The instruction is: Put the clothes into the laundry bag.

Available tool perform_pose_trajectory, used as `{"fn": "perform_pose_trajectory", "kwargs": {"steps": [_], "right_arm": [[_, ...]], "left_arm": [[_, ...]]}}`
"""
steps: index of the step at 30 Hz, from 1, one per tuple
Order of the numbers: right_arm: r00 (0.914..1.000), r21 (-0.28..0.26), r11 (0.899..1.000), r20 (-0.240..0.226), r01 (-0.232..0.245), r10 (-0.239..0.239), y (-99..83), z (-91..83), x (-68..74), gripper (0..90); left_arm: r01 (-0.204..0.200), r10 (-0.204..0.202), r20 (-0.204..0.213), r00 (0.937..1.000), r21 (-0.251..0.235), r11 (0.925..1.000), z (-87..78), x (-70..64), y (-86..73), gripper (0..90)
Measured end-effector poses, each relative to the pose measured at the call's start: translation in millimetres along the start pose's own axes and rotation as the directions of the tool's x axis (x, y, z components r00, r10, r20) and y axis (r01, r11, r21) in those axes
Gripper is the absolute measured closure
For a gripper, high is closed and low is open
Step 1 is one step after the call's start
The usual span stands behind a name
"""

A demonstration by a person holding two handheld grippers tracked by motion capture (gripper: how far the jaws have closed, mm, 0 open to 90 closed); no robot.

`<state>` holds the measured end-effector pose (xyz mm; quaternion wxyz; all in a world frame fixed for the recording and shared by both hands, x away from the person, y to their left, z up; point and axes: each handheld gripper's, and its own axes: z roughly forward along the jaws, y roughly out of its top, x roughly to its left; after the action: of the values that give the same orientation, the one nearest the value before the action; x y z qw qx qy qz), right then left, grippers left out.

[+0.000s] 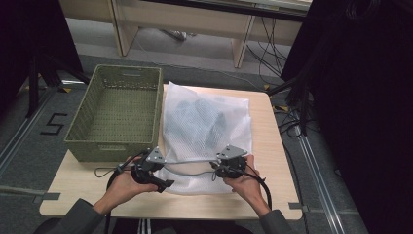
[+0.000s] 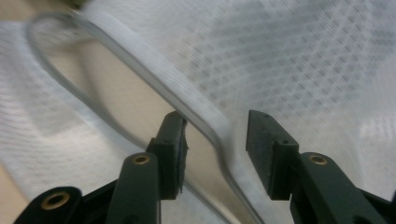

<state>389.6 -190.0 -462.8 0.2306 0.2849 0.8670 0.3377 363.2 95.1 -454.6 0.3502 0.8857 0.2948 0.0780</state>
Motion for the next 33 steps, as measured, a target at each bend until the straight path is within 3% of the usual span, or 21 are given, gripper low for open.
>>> {"fn": "perform_pose_trajectory", "kwargs": {"steps": [1,2,3,4,5,6,7,9,10,11,14,16,18,19,21,24,25,27,28,29,33], "right_arm": [[1.0000,0.006,1.000,0.003,0.005,-0.005,1.8,1.0,4.3,58.8],[0.9986,-0.002,0.999,0.001,0.052,-0.052,3.8,3.9,5.2,61.8],[0.9985,0.009,0.998,0.006,0.054,-0.055,5.6,5.9,9.9,68.9],[0.9962,0.001,0.996,0.013,0.086,-0.086,7.0,7.6,9.9,74.4],[0.9975,0.012,0.998,0.016,0.068,-0.069,8.1,8.0,13.8,80.9],[0.9946,0.012,0.995,0.019,0.101,-0.102,9.5,9.3,14.5,84.5],[0.9945,0.027,0.994,0.018,0.103,-0.103,10.0,9.4,15.9,86.9],[0.9936,0.054,0.992,0.017,0.111,-0.112,9.8,12.1,17.8,89.0],[0.9902,0.061,0.989,0.020,0.137,-0.138,9.7,14.7,16.1,89.3],[0.9923,0.081,0.990,0.023,0.120,-0.122,8.8,16.7,16.5,89.5],[0.9934,0.127,0.985,0.000,0.113,-0.114,4.9,28.0,21.4,89.7],[0.9910,0.157,0.978,-0.021,0.134,-0.132,0.6,37.2,27.1,89.6],[0.9893,0.180,0.973,-0.034,0.145,-0.142,-2.6,43.4,30.2,90.0],[0.9876,0.184,0.970,-0.043,0.156,-0.151,-3.3,45.2,29.7,90.0],[0.9903,0.180,0.974,-0.039,0.138,-0.134,-2.7,43.4,28.7,89.8],[0.9935,0.138,0.984,-0.037,0.112,-0.108,1.1,35.9,24.1,85.5],[0.9946,0.129,0.986,-0.034,0.102,-0.098,3.5,31.1,22.3,81.8],[0.9985,0.085,0.996,-0.043,0.038,-0.035,6.8,23.7,20.3,72.5],[0.9975,0.062,0.997,-0.056,0.046,-0.043,7.2,21.6,17.7,68.5],[0.9978,0.069,0.998,-0.066,0.003,0.001,6.7,16.5,17.4,62.5],[0.9962,0.070,0.997,-0.075,-0.039,0.045,0.9,10.9,10.8,43.9]], "left_arm": [[-0.015,0.015,0.001,0.9999,0.001,0.9999,-0.1,0.5,0.4,28.9],[-0.013,0.013,0.000,0.9999,0.002,0.9999,0.3,0.3,0.3,28.9],[-0.015,0.015,0.001,0.9999,0.004,0.9999,0.5,0.5,0.3,28.9],[-0.014,0.014,0.000,0.9999,0.004,0.9999,0.5,0.5,0.1,28.9],[-0.016,0.016,0.000,0.9999,0.004,0.9999,0.4,0.6,0.0,28.9],[-0.015,0.015,0.000,0.9999,0.003,0.9999,0.3,0.7,0.1,28.9],[-0.014,0.014,0.000,0.9999,0.003,0.9999,0.4,0.9,0.1,28.9],[-0.018,0.018,0.000,0.9998,0.014,0.9997,0.6,2.3,0.2,28.9],[-0.008,0.008,0.000,1.0000,0.010,0.9999,1.6,1.8,-0.1,28.9],[-0.011,0.011,0.000,0.9999,0.011,0.9999,2.0,1.8,-0.1,28.9],[-0.020,0.020,0.003,0.9998,0.016,0.9997,2.6,1.8,0.3,28.9],[-0.024,0.024,0.006,0.9997,0.020,0.9995,2.5,2.2,0.0,28.9],[-0.004,0.004,0.003,1.0000,0.015,0.9999,2.7,1.4,-0.5,28.9],[-0.017,0.017,0.003,0.9998,0.016,0.9997,2.3,2.7,-0.4,28.9],[-0.013,0.013,0.005,0.9999,0.013,0.9998,2.1,3.2,-0.9,28.6],[0.002,-0.002,-0.002,1.0000,0.009,1.0000,1.5,2.8,-1.0,27.8],[-0.014,0.014,-0.003,0.9999,0.011,0.9998,1.0,3.9,-0.9,27.8],[-0.010,0.010,-0.002,0.9999,0.013,0.9999,0.7,4.0,-1.0,27.6],[-0.010,0.010,-0.002,0.9999,0.011,0.9999,0.6,3.8,-0.9,27.6],[-0.007,0.007,0.000,1.0000,0.004,1.0000,1.1,3.6,-1.0,27.6],[-0.009,0.009,-0.006,0.9999,0.002,1.0000,-0.1,3.3,-1.0,27.5]]}}
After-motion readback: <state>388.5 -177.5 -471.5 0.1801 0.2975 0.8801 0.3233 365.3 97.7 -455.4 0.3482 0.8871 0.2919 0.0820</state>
